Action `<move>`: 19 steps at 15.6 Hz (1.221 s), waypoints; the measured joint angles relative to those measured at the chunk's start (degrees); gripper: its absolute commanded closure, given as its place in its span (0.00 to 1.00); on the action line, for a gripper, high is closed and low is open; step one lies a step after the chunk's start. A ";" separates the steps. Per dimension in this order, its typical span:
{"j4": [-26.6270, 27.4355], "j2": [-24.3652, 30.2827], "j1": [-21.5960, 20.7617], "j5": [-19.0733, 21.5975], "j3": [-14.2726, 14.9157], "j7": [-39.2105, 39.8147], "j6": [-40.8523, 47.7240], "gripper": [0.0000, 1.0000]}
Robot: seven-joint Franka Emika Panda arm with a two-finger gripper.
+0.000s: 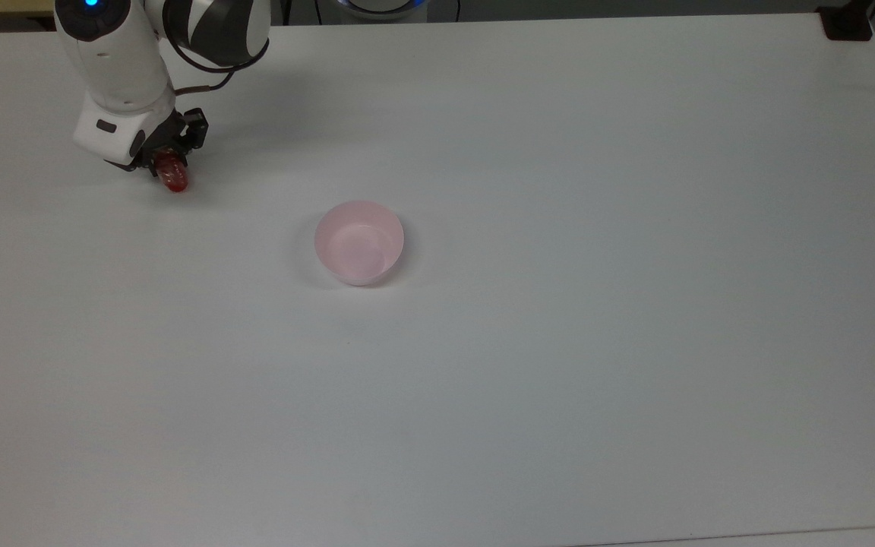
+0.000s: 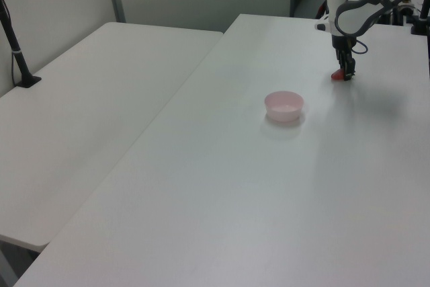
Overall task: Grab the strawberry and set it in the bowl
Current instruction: 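Carry the strawberry over the pink bowl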
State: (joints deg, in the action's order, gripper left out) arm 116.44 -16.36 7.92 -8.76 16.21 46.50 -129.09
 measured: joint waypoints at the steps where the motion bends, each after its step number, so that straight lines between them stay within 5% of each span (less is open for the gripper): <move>1: -0.22 0.18 -0.12 0.00 -0.02 0.00 0.00 0.63; 8: -10.08 2.71 -3.23 0.10 -0.42 0.00 10.04 0.63; 12: -12.96 2.89 -8.44 4.01 -0.85 -1.05 11.73 0.63; 19: -13.92 0.53 -14.73 4.68 -6.42 -13.04 11.72 0.62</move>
State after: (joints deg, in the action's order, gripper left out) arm 102.52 -15.83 -6.82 -4.08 9.79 33.46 -117.37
